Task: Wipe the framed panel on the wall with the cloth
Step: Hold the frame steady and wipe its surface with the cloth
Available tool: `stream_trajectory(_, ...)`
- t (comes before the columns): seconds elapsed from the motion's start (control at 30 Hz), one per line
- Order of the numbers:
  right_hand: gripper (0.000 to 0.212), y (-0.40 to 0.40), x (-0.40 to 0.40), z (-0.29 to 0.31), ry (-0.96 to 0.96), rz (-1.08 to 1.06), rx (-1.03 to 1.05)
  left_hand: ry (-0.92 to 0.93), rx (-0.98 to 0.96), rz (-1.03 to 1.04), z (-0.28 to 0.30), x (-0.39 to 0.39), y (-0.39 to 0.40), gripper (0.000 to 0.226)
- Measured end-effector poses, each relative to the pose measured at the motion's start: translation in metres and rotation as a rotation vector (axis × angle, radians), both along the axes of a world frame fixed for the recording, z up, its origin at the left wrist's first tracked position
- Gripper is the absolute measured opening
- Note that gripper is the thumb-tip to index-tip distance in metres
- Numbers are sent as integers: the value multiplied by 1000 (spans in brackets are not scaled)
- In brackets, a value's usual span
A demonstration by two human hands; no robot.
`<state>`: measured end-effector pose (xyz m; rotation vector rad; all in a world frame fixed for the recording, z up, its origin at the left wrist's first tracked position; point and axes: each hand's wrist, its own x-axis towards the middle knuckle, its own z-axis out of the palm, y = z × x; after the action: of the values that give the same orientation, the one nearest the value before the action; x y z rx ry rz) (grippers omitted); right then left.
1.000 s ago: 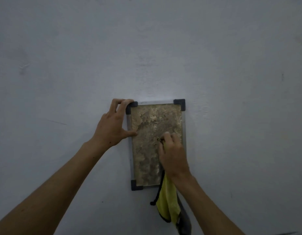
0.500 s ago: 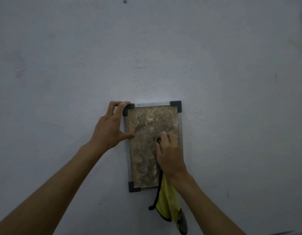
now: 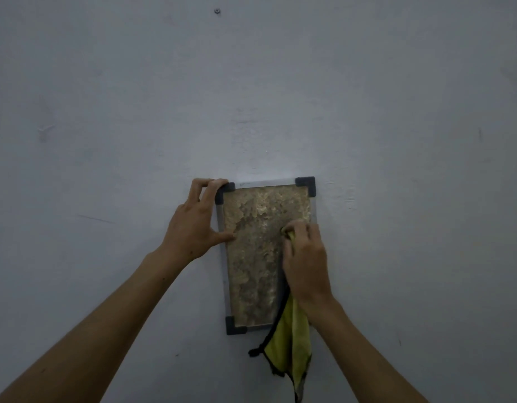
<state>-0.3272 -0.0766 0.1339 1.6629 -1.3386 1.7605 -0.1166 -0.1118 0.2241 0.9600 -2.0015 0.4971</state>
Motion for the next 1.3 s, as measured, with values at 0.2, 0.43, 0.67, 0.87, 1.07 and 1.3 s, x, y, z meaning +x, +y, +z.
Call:
stream_trajectory(0.2, 17, 2, -5, -16, 202, -50, 72, -2, -6, 5, 0, 2, 0, 109)
stream_trajectory(0.43, 9, 7, -23, -8, 208, -32, 96, 3, 0, 8, 0, 1, 3, 107)
stream_trajectory(0.67, 7, 14, -30, -18, 304, -45, 139, -19, -4, 35, 2, -1, 4, 108)
stream_trajectory(0.87, 10, 22, -47, -16, 260, -10, 211, -68, -26, 78, 1, -3, 4, 118)
stream_trajectory(1.07, 10, 16, -53, 19, 194, -58, 90, -72, -10, 105, 4, -5, 6, 116)
stream_trajectory(1.3, 11, 21, -56, -36, 273, -34, 288, -76, 15, 97, -1, -4, 8, 125)
